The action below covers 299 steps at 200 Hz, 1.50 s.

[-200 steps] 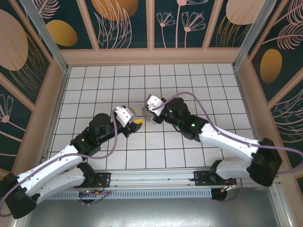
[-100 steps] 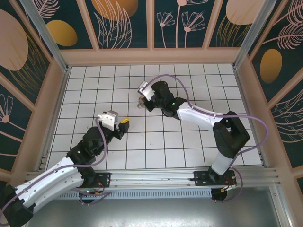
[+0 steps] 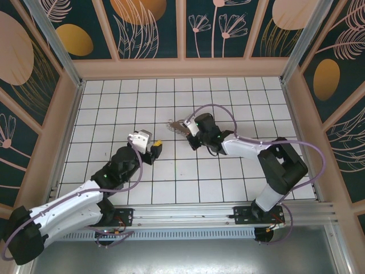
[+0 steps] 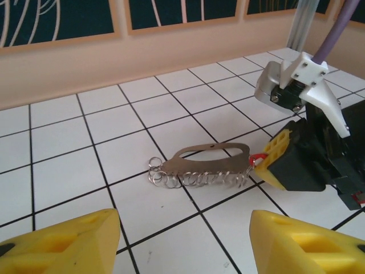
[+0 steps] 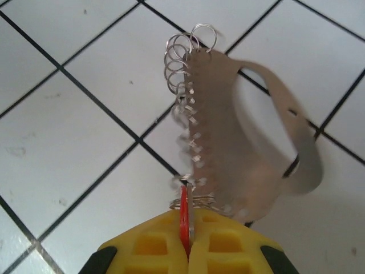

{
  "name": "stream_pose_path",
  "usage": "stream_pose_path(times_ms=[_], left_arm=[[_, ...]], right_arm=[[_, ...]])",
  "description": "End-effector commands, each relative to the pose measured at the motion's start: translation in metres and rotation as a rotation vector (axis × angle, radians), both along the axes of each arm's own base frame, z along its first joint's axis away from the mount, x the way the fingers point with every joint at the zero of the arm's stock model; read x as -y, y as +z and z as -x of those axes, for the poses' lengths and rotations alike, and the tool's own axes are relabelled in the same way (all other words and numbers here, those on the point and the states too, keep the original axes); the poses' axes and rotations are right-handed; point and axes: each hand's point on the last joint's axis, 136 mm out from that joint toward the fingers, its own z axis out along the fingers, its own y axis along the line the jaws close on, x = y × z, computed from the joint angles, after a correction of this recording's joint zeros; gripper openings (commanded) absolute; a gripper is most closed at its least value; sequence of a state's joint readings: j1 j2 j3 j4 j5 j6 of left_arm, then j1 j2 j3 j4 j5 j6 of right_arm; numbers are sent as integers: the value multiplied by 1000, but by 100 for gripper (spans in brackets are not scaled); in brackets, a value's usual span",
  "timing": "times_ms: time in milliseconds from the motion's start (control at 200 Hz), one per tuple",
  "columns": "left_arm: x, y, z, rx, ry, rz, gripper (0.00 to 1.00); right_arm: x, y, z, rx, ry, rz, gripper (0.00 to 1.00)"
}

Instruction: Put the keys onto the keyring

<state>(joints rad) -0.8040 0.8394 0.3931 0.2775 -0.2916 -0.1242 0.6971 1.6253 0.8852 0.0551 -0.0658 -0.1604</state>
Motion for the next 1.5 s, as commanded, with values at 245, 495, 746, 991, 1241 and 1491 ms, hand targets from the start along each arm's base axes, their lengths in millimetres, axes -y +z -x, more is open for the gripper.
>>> stream_pose_path(times_ms=[245,495,746,991,1241,1491], left_arm=[[46,27,-8,47,-160,67,59],[60,16,-6,19,-220,87,61],[63,18,-6,4,-244,97,60],[70,30,-22,-36,-212,141,86],[28,34,-75,-70,27,136,99],[-82,37,-115,30,623,46,99]], right_arm=[[31,-12,19,-121,-175,-132,0],[38,-35,29,-227,-271,-193,11],[53,-34,31,-222,-363,-232,25],[76,64,18,78,-377,-293,64],[125,128,-23,383,-478,-310,99],[198,114,-66,505,-726,-282,99]])
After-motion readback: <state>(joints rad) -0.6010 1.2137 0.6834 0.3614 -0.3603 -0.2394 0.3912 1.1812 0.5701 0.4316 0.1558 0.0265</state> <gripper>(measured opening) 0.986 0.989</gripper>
